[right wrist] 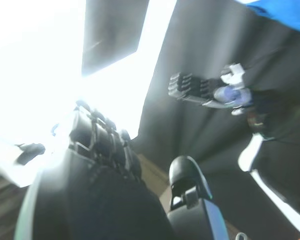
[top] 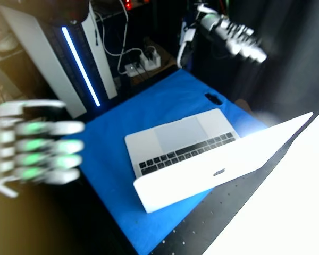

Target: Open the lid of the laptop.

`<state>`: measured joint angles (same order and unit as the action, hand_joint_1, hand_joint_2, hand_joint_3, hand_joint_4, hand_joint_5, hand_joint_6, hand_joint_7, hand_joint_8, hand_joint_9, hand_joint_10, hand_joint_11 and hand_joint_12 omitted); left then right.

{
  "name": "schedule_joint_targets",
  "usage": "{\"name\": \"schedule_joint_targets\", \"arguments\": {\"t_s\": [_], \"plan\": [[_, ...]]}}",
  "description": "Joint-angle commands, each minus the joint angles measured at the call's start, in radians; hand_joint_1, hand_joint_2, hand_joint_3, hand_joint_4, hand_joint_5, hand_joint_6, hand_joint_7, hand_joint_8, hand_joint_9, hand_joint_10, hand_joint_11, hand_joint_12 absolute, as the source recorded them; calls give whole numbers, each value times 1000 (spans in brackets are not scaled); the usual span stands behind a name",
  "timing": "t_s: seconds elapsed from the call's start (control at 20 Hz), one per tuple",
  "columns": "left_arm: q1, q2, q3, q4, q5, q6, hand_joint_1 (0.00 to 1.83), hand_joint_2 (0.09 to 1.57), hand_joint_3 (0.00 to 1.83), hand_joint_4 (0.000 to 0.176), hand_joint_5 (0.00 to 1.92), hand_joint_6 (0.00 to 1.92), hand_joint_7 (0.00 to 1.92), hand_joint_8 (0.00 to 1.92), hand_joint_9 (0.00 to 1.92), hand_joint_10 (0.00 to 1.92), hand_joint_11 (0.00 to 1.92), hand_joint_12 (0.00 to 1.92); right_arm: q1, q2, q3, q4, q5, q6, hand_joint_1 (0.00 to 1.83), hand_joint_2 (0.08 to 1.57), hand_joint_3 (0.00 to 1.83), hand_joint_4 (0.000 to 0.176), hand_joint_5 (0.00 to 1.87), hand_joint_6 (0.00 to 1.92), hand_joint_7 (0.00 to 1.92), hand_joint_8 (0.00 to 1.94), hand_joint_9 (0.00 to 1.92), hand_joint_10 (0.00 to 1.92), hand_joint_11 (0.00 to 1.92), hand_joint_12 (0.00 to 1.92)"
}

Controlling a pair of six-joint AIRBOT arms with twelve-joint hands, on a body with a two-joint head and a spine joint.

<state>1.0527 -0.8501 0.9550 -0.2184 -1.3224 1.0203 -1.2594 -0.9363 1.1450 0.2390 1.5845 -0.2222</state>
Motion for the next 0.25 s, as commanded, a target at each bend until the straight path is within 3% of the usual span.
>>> {"name": "schedule_joint_targets", "arguments": {"t_s": [0.0,0.05,0.2], "plan": [[10,7,-6,1,-99,-13,345,1104,22,0,0,0,0,0,0,0,0,0,-3,8,-2,43,173,4,92,1411,14,25,16,3,0,0,0,0,0,0],[34,8,-11,-12,-100,-26,317,1113,19,0,0,0,0,0,0,0,0,0,-13,8,-3,61,174,4,132,1401,5,30,44,9,0,0,0,0,0,0],[102,7,-18,-74,-151,-56,300,1126,12,0,0,0,0,0,0,0,0,0,-19,5,-3,94,174,4,169,1405,2,14,40,3,0,0,0,0,0,0]]}}
